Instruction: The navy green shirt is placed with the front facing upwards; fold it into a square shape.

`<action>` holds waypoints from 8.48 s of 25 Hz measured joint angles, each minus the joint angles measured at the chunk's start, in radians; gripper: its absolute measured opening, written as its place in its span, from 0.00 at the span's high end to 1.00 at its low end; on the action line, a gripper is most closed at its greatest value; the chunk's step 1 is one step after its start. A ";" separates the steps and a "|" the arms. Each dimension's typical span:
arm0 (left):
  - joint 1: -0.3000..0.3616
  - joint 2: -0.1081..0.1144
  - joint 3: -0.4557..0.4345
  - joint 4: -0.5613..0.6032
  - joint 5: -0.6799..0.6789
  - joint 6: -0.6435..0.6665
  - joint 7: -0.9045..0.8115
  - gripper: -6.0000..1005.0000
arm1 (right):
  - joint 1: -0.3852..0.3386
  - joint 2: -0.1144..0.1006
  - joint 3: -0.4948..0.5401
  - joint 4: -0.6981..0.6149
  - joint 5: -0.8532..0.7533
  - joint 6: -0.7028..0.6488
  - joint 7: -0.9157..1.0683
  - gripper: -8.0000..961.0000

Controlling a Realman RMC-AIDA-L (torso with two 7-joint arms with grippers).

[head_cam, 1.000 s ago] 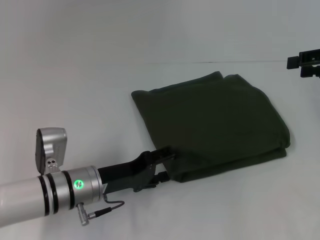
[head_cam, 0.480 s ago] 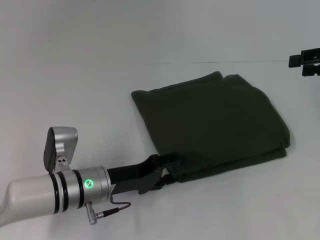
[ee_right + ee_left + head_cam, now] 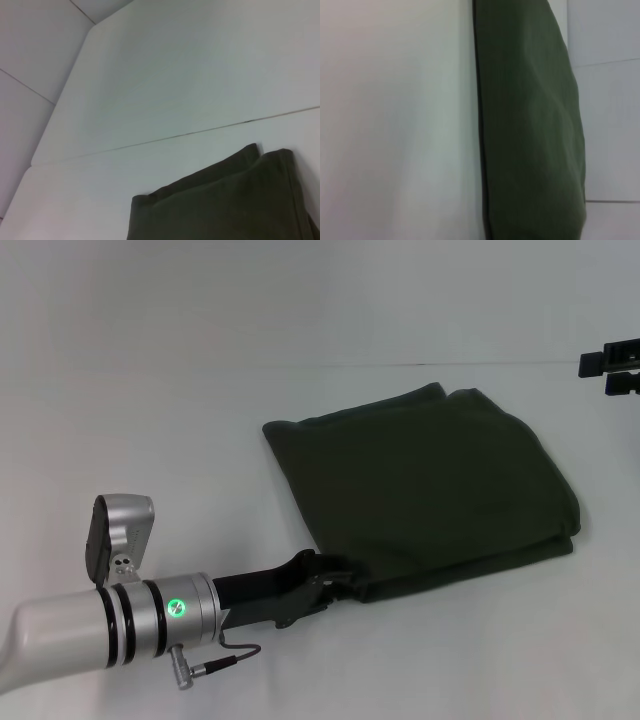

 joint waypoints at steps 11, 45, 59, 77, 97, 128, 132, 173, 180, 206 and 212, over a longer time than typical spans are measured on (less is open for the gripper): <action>0.010 0.002 0.000 0.004 0.001 0.015 0.009 0.83 | 0.000 -0.007 0.002 0.028 0.000 -0.001 -0.007 0.34; 0.182 0.045 -0.011 0.229 0.082 0.169 -0.091 0.90 | 0.005 -0.012 0.005 0.067 0.000 0.004 -0.005 0.34; 0.208 0.055 -0.011 0.296 0.106 0.242 -0.059 0.87 | 0.013 -0.014 -0.001 0.082 0.000 0.022 -0.008 0.34; 0.167 0.160 -0.111 0.548 0.194 0.548 0.179 0.30 | 0.004 0.054 -0.100 0.103 -0.001 -0.030 -0.436 0.35; -0.071 0.187 0.129 0.566 0.314 0.533 0.391 0.05 | -0.114 0.167 -0.039 0.130 0.124 -0.130 -0.800 0.36; -0.114 0.125 0.144 0.591 0.301 0.394 0.259 0.06 | -0.113 0.189 -0.071 0.129 0.165 0.052 -1.034 0.36; -0.110 0.121 0.138 0.587 0.301 0.367 0.253 0.06 | -0.113 0.193 -0.096 0.134 0.171 0.043 -1.026 0.36; -0.117 0.118 0.135 0.592 0.251 0.446 0.336 0.06 | -0.118 0.195 -0.098 0.133 0.223 0.003 -1.047 0.36; -0.116 0.123 0.135 0.592 0.251 0.436 0.334 0.06 | -0.120 0.186 -0.110 0.134 0.218 -0.061 -1.024 0.36; -0.121 0.115 0.144 0.594 0.252 0.457 0.336 0.06 | -0.127 0.187 -0.104 0.134 0.219 -0.037 -1.023 0.36; -0.121 0.115 0.144 0.594 0.254 0.465 0.337 0.06 | -0.125 0.186 -0.106 0.134 0.219 -0.013 -1.023 0.36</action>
